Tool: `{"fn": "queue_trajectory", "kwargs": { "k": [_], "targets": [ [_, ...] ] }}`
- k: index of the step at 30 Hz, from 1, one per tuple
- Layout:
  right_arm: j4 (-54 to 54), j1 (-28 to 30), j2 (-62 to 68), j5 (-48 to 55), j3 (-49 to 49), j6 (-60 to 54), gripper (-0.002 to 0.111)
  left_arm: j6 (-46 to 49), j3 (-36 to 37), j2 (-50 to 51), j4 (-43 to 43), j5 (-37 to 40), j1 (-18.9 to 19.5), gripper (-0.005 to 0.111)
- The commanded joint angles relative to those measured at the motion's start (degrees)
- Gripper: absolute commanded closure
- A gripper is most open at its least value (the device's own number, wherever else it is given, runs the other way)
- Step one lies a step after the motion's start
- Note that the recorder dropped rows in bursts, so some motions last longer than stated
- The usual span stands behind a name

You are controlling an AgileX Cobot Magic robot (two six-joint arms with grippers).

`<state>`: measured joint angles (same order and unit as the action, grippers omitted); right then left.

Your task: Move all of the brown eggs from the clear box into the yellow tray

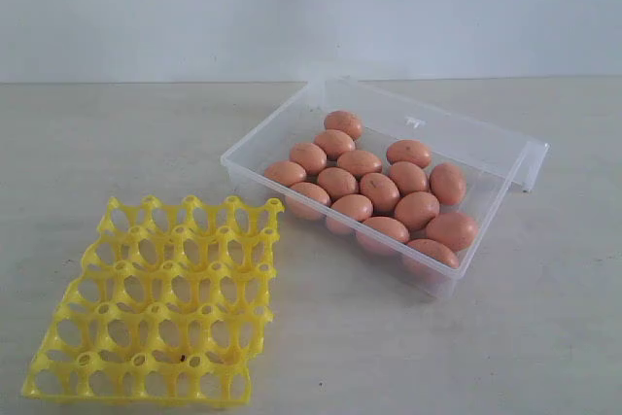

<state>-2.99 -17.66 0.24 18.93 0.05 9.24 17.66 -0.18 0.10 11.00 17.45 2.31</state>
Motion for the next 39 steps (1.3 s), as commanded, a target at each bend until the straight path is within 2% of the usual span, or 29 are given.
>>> {"fn": "queue_trajectory", "kwargs": {
  "k": [1, 6, 9, 20, 23, 26, 27, 28, 29, 30, 31, 33, 34, 35, 36, 38, 39],
  "targets": [
    [0.01, -0.14, -0.24, -0.42, -0.05, -0.15, 0.109, 0.24, 0.18, -0.1, -0.14, -0.89, -0.2, 0.111],
    [-1.39, -0.14, -0.24, -1.28, -0.05, 0.8, 0.109, 0.24, 0.18, -0.1, -0.14, -0.89, -0.2, 0.111],
    [-16.27, -0.14, -0.24, -7.07, -0.05, 5.3, 0.109, 0.24, 0.18, -0.1, -0.14, -0.89, -0.2, 0.111],
    [-32.96, -0.14, -0.24, -19.55, -0.05, 8.86, 0.109, 0.24, 0.18, -0.1, -0.14, -0.89, -0.2, 0.111],
    [-33.2, -0.14, -0.24, -32.17, -0.05, 11.78, 0.109, 0.24, 0.18, -0.1, -0.14, -0.89, -0.2, 0.111],
    [-34.02, -0.14, -0.24, -63.16, -1.29, 9.78, 0.109, 0.24, 0.18, -0.1, -0.14, -0.89, -0.2, 0.111],
    [-37.49, -0.14, 0.66, -75.64, -3.89, 4.98, 0.109, 0.24, 0.18, -0.1, -0.14, -0.89, -0.2, 0.111],
    [-40.64, -0.14, 2.17, -80.44, -6.48, 1.6, 0.109, 0.24, 0.18, -0.1, -0.14, -0.89, -0.2, 0.111],
    [-45.61, -0.14, 6.66, -79.37, -14.42, -11.07, 0.109, 0.24, 0.18, -0.1, -0.14, -0.89, -0.2, 0.111],
    [-45.72, -0.14, 8.84, -74.9, -17.88, -19.24, 0.109, 0.24, 0.18, -0.1, -0.14, -0.89, -0.2, 0.111],
    [-45.72, -0.14, 15.85, -58.99, -26.98, -44.33, 0.109, 0.24, 0.18, -0.1, -0.14, -0.89, -0.2, 0.111],
    [-49.78, -0.14, 29.62, -43.92, -38.31, -66.99, 0.109, 0.24, 0.18, -0.1, -0.14, -0.89, -0.2, 0.111],
    [-51.07, -0.14, 34.9, -40.53, -41.88, -71.93, 0.109, 0.24, 0.18, -0.1, -0.14, -0.89, -0.2, 0.111],
    [-52.11, -0.14, 45.41, -35.42, -47.96, -81.63, 0.109, 0.24, 0.18, -0.1, -0.14, -0.89, -0.2, 0.111],
    [-52.38, -0.14, 49.6, -33.44, -50.23, -84.26, 0.109, 0.24, 0.18, -0.1, -0.14, -0.89, -0.2, 0.111],
    [-53.73, -0.02, 68.16, -25.77, -59.25, -90.36, 0.109, 0.24, 0.18, -0.1, -0.14, -0.89, -0.2, 0.111],
    [-54.98, -0.02, 73.35, -24.63, -61.49, -90.36, 0.109, 0.24, 0.18, -0.1, -0.14, -0.89, -0.2, 0.111]
  ]
}}
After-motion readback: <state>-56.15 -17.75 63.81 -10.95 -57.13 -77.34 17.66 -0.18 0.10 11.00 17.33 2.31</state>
